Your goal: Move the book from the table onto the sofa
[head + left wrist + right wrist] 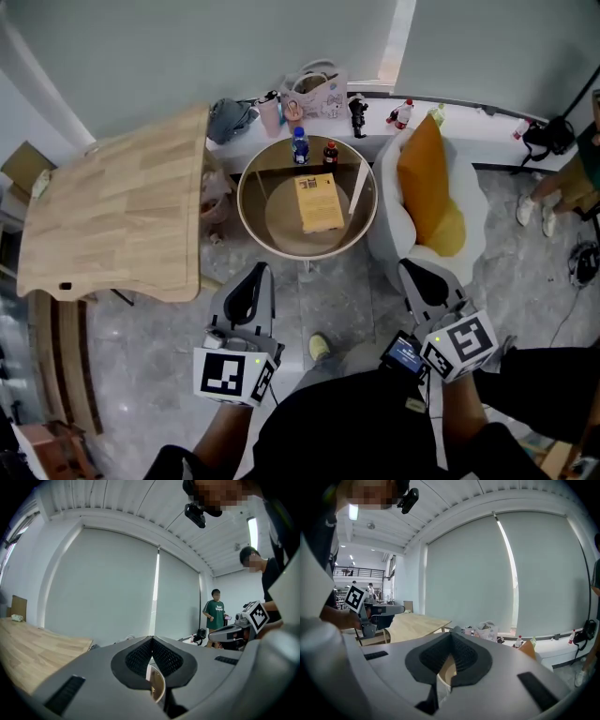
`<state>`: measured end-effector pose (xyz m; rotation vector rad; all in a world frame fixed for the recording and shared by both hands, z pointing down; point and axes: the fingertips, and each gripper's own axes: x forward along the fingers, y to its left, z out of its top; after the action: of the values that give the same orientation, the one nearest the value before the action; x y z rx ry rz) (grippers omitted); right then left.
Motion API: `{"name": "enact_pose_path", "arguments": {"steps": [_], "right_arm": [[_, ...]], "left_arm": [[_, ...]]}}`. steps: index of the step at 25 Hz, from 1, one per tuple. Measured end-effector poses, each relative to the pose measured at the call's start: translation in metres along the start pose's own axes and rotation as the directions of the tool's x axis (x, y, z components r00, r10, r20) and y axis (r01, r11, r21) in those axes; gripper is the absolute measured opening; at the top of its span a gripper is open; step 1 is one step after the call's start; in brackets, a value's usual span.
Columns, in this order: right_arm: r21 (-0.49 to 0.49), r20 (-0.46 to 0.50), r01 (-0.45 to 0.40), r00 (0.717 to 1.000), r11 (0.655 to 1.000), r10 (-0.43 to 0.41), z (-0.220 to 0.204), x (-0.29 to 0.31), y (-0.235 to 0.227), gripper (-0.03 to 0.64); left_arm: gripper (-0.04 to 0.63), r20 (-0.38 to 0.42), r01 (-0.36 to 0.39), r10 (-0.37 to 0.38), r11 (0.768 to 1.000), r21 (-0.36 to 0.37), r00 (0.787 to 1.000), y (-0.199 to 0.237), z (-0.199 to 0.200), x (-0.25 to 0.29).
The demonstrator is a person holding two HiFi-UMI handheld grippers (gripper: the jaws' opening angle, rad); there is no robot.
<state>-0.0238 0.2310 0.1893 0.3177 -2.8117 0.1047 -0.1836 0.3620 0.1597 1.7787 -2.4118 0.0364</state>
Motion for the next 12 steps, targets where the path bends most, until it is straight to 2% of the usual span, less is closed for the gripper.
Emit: {"name": "enact_pose_path", "arguments": {"steps": [12], "right_arm": [[-0.016, 0.023, 0.044, 0.999, 0.999, -0.044, 0.011, -0.003, -0.006, 0.008]], "left_arm": [[0.006, 0.026, 0.037, -0.038, 0.999, 0.009, 0.999, 0.004, 0.01, 0.009]]}}
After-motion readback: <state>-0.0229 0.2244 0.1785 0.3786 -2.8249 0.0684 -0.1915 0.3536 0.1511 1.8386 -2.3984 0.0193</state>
